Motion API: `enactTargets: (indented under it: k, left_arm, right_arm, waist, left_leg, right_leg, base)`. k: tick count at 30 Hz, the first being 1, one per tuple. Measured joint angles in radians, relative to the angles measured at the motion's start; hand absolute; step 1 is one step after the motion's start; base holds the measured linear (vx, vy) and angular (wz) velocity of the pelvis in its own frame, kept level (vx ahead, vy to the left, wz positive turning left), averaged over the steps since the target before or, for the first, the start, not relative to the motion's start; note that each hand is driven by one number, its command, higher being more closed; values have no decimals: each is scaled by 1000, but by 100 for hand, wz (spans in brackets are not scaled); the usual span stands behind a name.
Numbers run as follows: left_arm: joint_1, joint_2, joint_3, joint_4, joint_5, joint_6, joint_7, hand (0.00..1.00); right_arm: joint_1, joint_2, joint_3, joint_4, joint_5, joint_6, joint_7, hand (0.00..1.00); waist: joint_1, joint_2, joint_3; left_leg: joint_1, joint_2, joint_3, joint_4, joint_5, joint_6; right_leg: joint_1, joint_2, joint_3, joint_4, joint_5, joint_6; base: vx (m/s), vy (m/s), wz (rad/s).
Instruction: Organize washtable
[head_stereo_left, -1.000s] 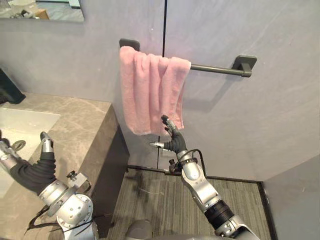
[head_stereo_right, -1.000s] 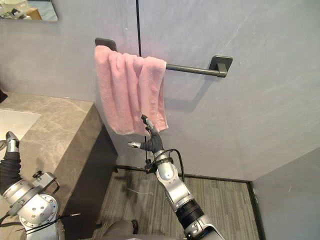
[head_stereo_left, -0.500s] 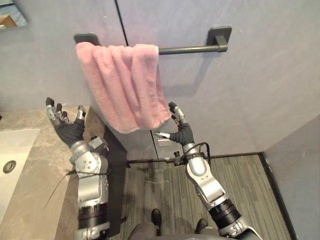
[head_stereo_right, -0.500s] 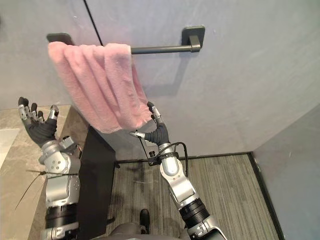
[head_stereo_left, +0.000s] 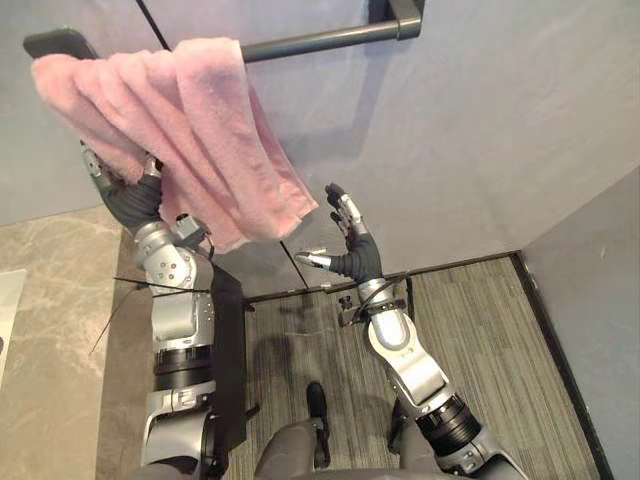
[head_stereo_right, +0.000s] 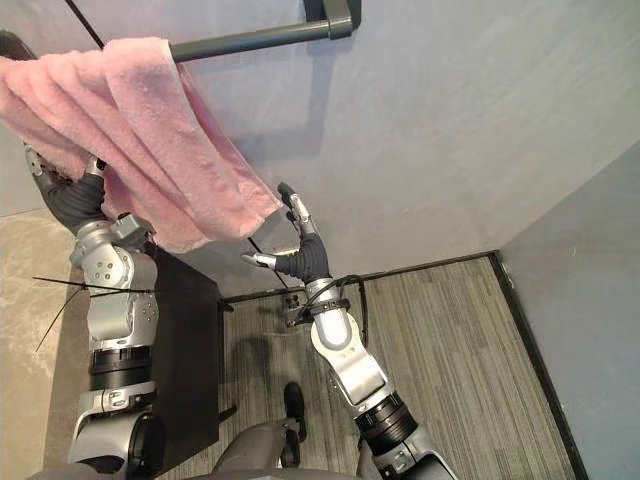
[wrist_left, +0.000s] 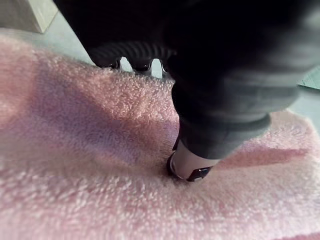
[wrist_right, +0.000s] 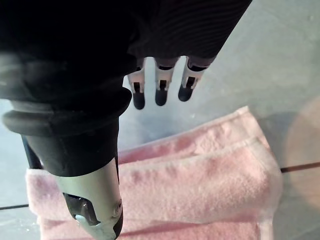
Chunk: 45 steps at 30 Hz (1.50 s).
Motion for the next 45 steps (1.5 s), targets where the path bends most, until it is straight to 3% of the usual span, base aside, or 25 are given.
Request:
enactTargets:
  k: [4,10,11,17,23,27,32,35,37,45]
  left_arm:
    - [0,17,-17,2,-82,1,-43,0]
    - [-53,68,-44,52,-84,1,-60,0]
    - [-74,73,-46,62,-84,1,-60,100]
    - [-113,136,-66,63,-86,1,-65,100]
    - [-161,143,-68,90,-104,-4,-79,100]
    - [-167,150,-83,97,-103,-18,-62,100]
    - [-200,151,-86,96,-103,-28,-60,100]
    - [-202,151,-92,90,-106,-43,-63,100]
    - [-203,152,-121,74,-125,-44,-65,100]
    - [-208,155,-164,72,-164,-68,-91,100]
  right_arm:
    - [-2,0,1,-31,12,1,-2,0]
    - [-74,1,1,-35,29,1,-4,0]
    - [-87,2,1,-34,34,0,-4,0]
    - [-91,6,3,-29,60,0,0,0]
    - [-109,6,9,29,78,-1,5,0]
    - [-224,7,-8,135,62,8,-9,0]
    - [-429,11,-124,233,49,26,-45,0]
    - [-512,11,-165,312,108,28,-45,0]
    - [-542,12,-193,332,181,29,-48,0]
    - [-637,-3,-192,387,335,23,-63,0]
  waist:
    - [4,2,7]
    - [8,5,30]
    - [10,5,37]
    - [14,5,42]
    - [19,5,42]
    - [25,6,43]
    - [31,10,88]
    - [34,10,89]
    - [54,12,90]
    - [58,18,96]
  left_leg:
    - [-1,-3,-3,4,0,0]
    - [-6,-3,-19,20,0,0]
    - [-10,-4,-24,19,2,-3]
    - [-28,-4,-25,18,19,4]
    - [-25,-3,-29,19,20,4]
    - [-25,-3,-36,18,22,5]
    - [-17,-4,-56,10,36,4]
    - [-16,-4,-60,-11,51,2]
    - [-16,-3,-60,-12,51,0]
    - [-36,1,-83,1,52,-1]
  right_leg:
    - [-2,-8,-8,20,-12,1]
    - [0,-14,-19,37,-15,-1]
    - [-3,-16,-23,43,-16,-3]
    - [-24,-16,-26,51,-16,-5]
    - [-22,-14,-25,51,-16,-5]
    - [-18,-14,-29,51,-16,-5]
    - [-2,-14,-47,50,-16,-5]
    - [-7,-14,-52,50,-16,-5]
    - [-8,-13,-52,50,-17,-8]
    - [-4,-11,-75,50,-18,-9]
  base:
    - [12,0,7]
    - [-18,2,7]
    - [-42,5,11]
    - [-13,2,3]
    - [20,-1,-1]
    - [4,3,3]
    - [-11,7,11]
    - [3,0,4]
    - [45,-15,1]
    - [12,2,8]
